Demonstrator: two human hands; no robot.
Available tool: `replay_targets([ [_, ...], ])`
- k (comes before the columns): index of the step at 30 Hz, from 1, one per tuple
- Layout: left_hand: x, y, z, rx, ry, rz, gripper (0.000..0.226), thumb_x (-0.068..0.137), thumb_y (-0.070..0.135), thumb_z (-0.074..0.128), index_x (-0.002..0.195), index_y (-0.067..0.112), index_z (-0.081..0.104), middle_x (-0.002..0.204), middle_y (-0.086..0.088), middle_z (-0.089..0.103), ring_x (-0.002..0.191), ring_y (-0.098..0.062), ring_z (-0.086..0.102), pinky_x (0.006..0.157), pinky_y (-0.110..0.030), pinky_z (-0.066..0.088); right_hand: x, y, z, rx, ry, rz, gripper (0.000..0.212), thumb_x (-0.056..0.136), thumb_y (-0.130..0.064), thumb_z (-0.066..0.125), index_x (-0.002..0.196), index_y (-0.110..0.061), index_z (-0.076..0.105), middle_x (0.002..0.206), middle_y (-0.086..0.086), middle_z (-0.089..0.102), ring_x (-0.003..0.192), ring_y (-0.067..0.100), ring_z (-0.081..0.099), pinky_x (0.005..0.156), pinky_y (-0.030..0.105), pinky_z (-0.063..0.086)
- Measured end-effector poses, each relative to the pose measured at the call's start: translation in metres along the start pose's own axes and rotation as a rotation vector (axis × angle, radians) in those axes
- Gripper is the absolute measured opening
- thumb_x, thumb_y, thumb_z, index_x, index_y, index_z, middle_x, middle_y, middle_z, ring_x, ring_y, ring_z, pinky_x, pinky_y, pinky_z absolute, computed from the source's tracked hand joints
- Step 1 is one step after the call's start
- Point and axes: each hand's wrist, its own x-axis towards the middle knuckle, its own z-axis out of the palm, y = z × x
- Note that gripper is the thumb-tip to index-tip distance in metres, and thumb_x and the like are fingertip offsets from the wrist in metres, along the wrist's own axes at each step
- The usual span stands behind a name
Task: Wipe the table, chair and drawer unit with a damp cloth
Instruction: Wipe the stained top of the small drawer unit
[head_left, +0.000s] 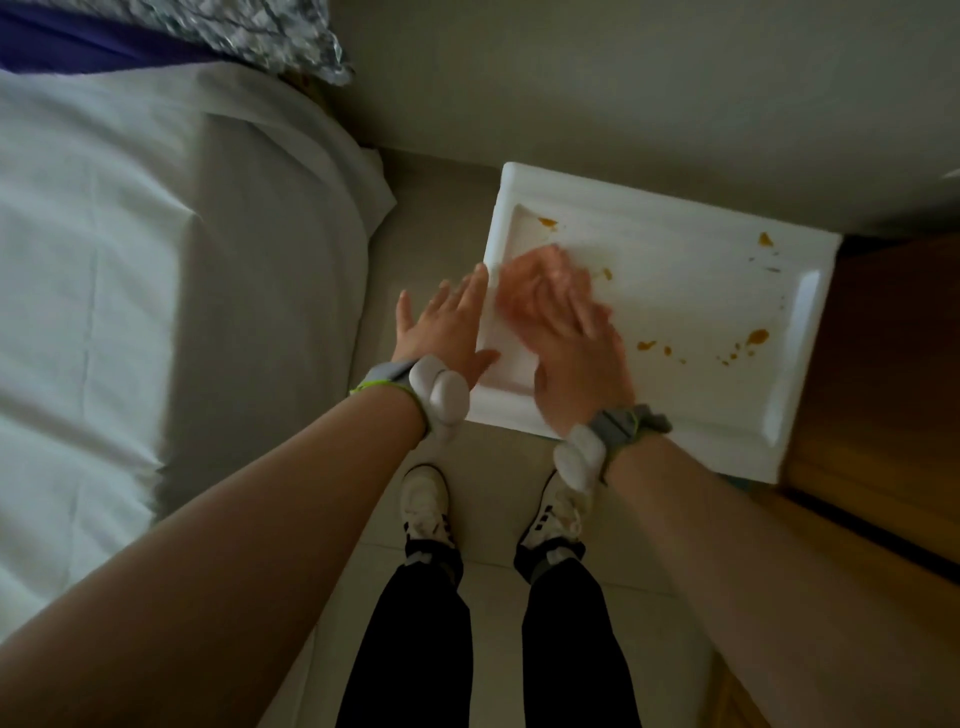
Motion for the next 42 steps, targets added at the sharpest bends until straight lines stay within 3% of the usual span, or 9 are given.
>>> replay_targets([
  [3, 0.014, 0.007, -0.006, -0.049, 0.042, -0.019, 0.073, 0.091, 0.031, 0.05, 0.148, 0.025, 0.006, 0.153, 0.003, 0.028, 0.143, -0.019, 0.021, 0.114, -0.055, -0.003, -0.001, 0.0, 0.009, -0.042, -0.055, -0.062, 0.078, 0.079, -0.012, 0.038, 0.15, -0.031, 0.011, 0.159, -0.001, 0.006, 0.146, 0.031, -0.002, 0.117, 0.047, 0.011],
  [6, 0.014, 0.006, -0.006, -0.014, 0.046, -0.019, 0.072, 0.091, 0.028, 0.051, 0.148, 0.026, 0.008, 0.152, 0.005, 0.029, 0.143, -0.018, 0.02, 0.114, -0.055, -0.002, 0.026, 0.009, -0.005, -0.035, 0.031, -0.122, 0.071, 0.08, -0.016, 0.019, 0.151, -0.023, 0.016, 0.159, 0.009, 0.009, 0.145, 0.037, 0.006, 0.11, 0.053, 0.029],
  [11, 0.014, 0.007, -0.007, -0.008, 0.022, -0.034, 0.074, 0.091, 0.031, 0.051, 0.148, 0.029, 0.004, 0.153, 0.007, 0.026, 0.144, -0.02, 0.014, 0.114, -0.054, -0.004, 0.04, 0.01, -0.022, 0.009, 0.073, 0.057, 0.065, 0.08, -0.02, 0.047, 0.143, -0.024, 0.034, 0.151, 0.003, 0.033, 0.133, 0.04, 0.032, 0.097, 0.054, 0.042],
  [14, 0.01, 0.005, -0.006, -0.03, 0.013, -0.032, 0.074, 0.091, 0.029, 0.049, 0.148, 0.029, 0.003, 0.154, 0.007, 0.024, 0.144, -0.019, 0.013, 0.114, -0.053, -0.002, 0.031, -0.016, -0.016, -0.044, 0.058, 0.047, 0.061, 0.082, -0.035, 0.028, 0.141, -0.024, 0.04, 0.146, 0.003, 0.039, 0.121, 0.039, 0.041, 0.091, 0.05, 0.045],
  [20, 0.011, 0.009, -0.001, -0.059, 0.008, -0.059, 0.074, 0.092, 0.026, 0.046, 0.148, 0.029, -0.001, 0.156, 0.009, 0.017, 0.145, -0.018, 0.01, 0.115, -0.053, -0.001, 0.068, -0.006, -0.026, -0.014, 0.115, 0.125, 0.055, 0.081, -0.016, 0.055, 0.135, -0.028, 0.046, 0.144, 0.013, 0.037, 0.126, 0.039, 0.037, 0.083, 0.043, 0.044],
  [26, 0.012, 0.007, 0.001, -0.052, -0.008, -0.06, 0.076, 0.092, 0.027, 0.046, 0.147, 0.03, -0.006, 0.156, 0.008, 0.018, 0.145, -0.02, 0.007, 0.112, -0.055, -0.005, 0.049, 0.001, -0.025, 0.131, 0.173, 0.46, 0.064, 0.08, -0.01, 0.055, 0.136, -0.036, 0.037, 0.149, 0.008, 0.021, 0.121, 0.031, 0.04, 0.082, 0.034, 0.043],
  [31, 0.01, 0.006, 0.001, -0.076, -0.002, -0.066, 0.074, 0.093, 0.024, 0.044, 0.148, 0.03, -0.005, 0.156, 0.009, 0.017, 0.145, -0.017, 0.006, 0.115, -0.053, -0.002, 0.067, -0.018, -0.029, 0.214, 0.09, 0.253, 0.064, 0.084, -0.007, 0.048, 0.141, -0.031, 0.035, 0.148, 0.008, 0.021, 0.136, 0.034, 0.024, 0.092, 0.037, 0.043],
  [35, 0.011, 0.008, -0.001, -0.094, -0.006, -0.064, 0.073, 0.093, 0.025, 0.045, 0.148, 0.031, -0.004, 0.156, 0.009, 0.017, 0.146, -0.018, 0.005, 0.116, -0.053, -0.001, 0.066, 0.005, -0.035, 0.16, 0.074, 0.173, 0.058, 0.087, -0.018, 0.049, 0.141, -0.037, 0.036, 0.144, 0.007, 0.03, 0.127, 0.035, 0.034, 0.091, 0.04, 0.042],
  [42, 0.011, 0.006, 0.004, -0.186, 0.008, -0.065, 0.073, 0.094, 0.022, 0.045, 0.148, 0.032, -0.004, 0.156, 0.009, 0.016, 0.145, -0.018, 0.006, 0.116, -0.052, -0.001, 0.029, 0.033, -0.029, 0.113, 0.13, 0.589, 0.075, 0.075, -0.007, 0.051, 0.14, -0.038, 0.031, 0.146, 0.009, 0.025, 0.116, 0.039, 0.036, 0.087, 0.042, 0.037],
])
